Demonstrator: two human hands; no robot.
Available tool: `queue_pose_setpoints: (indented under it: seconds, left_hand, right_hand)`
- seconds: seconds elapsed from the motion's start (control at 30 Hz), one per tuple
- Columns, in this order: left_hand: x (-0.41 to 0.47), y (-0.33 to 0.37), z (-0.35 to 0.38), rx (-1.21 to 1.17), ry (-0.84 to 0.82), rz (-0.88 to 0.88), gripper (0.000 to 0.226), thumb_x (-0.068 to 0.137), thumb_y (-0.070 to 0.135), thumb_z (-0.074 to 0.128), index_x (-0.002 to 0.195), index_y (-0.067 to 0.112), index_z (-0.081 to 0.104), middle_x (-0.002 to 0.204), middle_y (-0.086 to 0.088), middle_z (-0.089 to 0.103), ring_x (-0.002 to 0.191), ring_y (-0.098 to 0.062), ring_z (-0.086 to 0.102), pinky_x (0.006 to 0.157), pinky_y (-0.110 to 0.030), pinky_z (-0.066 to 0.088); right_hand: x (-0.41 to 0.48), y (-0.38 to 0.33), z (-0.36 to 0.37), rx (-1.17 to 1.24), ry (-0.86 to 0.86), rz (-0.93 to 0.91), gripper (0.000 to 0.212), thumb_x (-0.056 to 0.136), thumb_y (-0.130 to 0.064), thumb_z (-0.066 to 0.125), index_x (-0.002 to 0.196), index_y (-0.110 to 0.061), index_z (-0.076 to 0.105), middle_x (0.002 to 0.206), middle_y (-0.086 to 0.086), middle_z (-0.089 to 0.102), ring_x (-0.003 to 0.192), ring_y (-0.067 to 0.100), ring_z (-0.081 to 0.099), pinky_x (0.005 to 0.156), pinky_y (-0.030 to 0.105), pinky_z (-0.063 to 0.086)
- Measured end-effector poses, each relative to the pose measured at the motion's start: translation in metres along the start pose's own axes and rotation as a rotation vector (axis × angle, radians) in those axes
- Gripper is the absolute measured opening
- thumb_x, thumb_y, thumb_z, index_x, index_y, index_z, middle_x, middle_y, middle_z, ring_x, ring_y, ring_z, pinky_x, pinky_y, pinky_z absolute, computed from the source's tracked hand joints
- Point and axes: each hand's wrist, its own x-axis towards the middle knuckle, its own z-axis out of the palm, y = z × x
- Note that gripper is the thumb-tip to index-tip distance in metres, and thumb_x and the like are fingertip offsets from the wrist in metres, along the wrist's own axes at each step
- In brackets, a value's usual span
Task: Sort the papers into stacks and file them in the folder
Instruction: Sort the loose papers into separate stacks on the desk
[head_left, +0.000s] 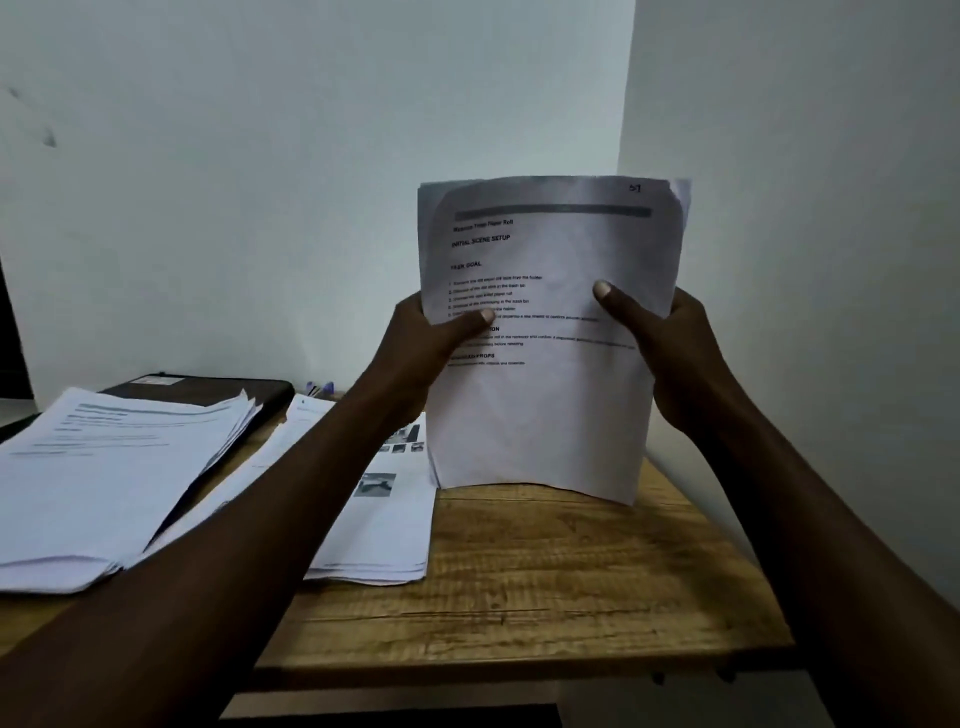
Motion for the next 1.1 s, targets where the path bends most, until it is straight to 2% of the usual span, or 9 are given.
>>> queue_pose_setpoints:
  seconds: [0.17, 0.27, 0.33, 0.43, 0.5, 0.67, 0.87, 0.97, 1.1]
  left_hand:
    - [0.008, 0.014, 0.000, -0.082, 0.074, -0.020, 0.021, 0.088, -0.004, 0.065, 0.103, 0.009, 0.067, 0.084, 0.001, 0.077, 0.074, -0.014, 0.074, 0.063, -0.026, 0.059]
    - [0.016, 0.033, -0.030, -0.181, -0.009, -0.207, 0.039, 0.088, -0.001, 0.062, 0.127, 0.001, 0.060, 0.115, -0.015, 0.071, 0.097, -0.025, 0.072, 0.077, -0.037, 0.062]
    - [0.015, 0.032, -0.056, -0.160, -0.105, -0.366, 0.045, 0.090, 0.004, 0.056, 0.135, 0.002, 0.055, 0.130, -0.017, 0.064, 0.114, -0.030, 0.065, 0.090, -0.043, 0.057]
    - [0.003, 0.011, -0.092, -0.133, -0.113, -0.474, 0.055, 0.082, 0.004, 0.054, 0.138, 0.001, 0.052, 0.135, -0.020, 0.060, 0.114, -0.033, 0.065, 0.091, -0.046, 0.054]
    - [-0.002, -0.009, -0.111, -0.154, -0.064, -0.522, 0.061, 0.079, 0.006, 0.056, 0.140, 0.001, 0.050, 0.135, -0.021, 0.059, 0.120, -0.036, 0.060, 0.090, -0.049, 0.053]
    - [0.000, -0.047, -0.125, -0.201, 0.017, -0.487, 0.052, 0.081, 0.006, 0.059, 0.133, 0.000, 0.055, 0.129, -0.022, 0.063, 0.115, -0.038, 0.064, 0.090, -0.050, 0.054]
    - [-0.001, -0.086, -0.116, -0.183, 0.113, -0.330, 0.028, 0.098, -0.001, 0.047, 0.123, 0.001, 0.059, 0.116, -0.017, 0.071, 0.093, -0.027, 0.074, 0.066, -0.033, 0.061]
    - [-0.005, -0.091, -0.113, -0.195, 0.139, -0.315, 0.034, 0.097, -0.002, 0.049, 0.130, 0.001, 0.055, 0.121, -0.018, 0.069, 0.102, -0.032, 0.071, 0.072, -0.037, 0.061]
    - [-0.009, -0.095, -0.110, -0.180, 0.185, -0.299, 0.035, 0.098, 0.008, 0.053, 0.133, 0.007, 0.055, 0.126, -0.017, 0.067, 0.113, -0.037, 0.066, 0.096, -0.054, 0.052]
  right_hand:
    - [0.005, -0.016, 0.007, -0.015, -0.018, -0.084, 0.015, 0.090, -0.025, 0.066, 0.105, -0.026, 0.063, 0.107, -0.002, 0.069, 0.099, 0.014, 0.066, 0.086, 0.032, 0.056]
    - [0.014, -0.022, 0.015, -0.130, -0.114, -0.086, 0.010, 0.096, -0.019, 0.059, 0.102, -0.021, 0.065, 0.098, 0.007, 0.070, 0.085, 0.016, 0.067, 0.072, 0.031, 0.053]
    - [0.018, -0.011, 0.025, -0.113, -0.192, 0.048, 0.011, 0.096, -0.008, 0.055, 0.098, -0.013, 0.064, 0.090, 0.012, 0.069, 0.073, 0.019, 0.064, 0.068, 0.031, 0.050]
    - [0.009, 0.023, 0.049, 0.016, -0.397, 0.318, 0.018, 0.094, -0.005, 0.056, 0.109, 0.001, 0.063, 0.106, 0.020, 0.070, 0.088, 0.031, 0.068, 0.082, 0.042, 0.056]
    - [0.004, 0.046, 0.062, 0.045, -0.447, 0.396, 0.018, 0.094, -0.010, 0.059, 0.109, -0.002, 0.064, 0.103, 0.013, 0.074, 0.089, 0.027, 0.072, 0.080, 0.036, 0.059]
    - [0.012, 0.083, 0.080, 0.130, -0.398, 0.438, 0.012, 0.093, -0.017, 0.062, 0.102, -0.009, 0.066, 0.092, 0.005, 0.076, 0.083, 0.021, 0.074, 0.065, 0.030, 0.059]
    - [0.015, 0.113, 0.078, 0.032, -0.308, 0.386, 0.027, 0.090, -0.030, 0.067, 0.106, -0.008, 0.068, 0.103, 0.010, 0.075, 0.097, 0.031, 0.071, 0.089, 0.046, 0.056]
    - [0.015, 0.116, 0.074, 0.068, -0.251, 0.413, 0.020, 0.093, -0.022, 0.064, 0.106, -0.008, 0.068, 0.102, 0.010, 0.075, 0.093, 0.028, 0.071, 0.087, 0.044, 0.056]
    - [0.016, 0.118, 0.071, 0.044, -0.219, 0.403, 0.017, 0.094, -0.014, 0.061, 0.109, -0.009, 0.067, 0.101, 0.008, 0.075, 0.092, 0.027, 0.072, 0.088, 0.043, 0.057]
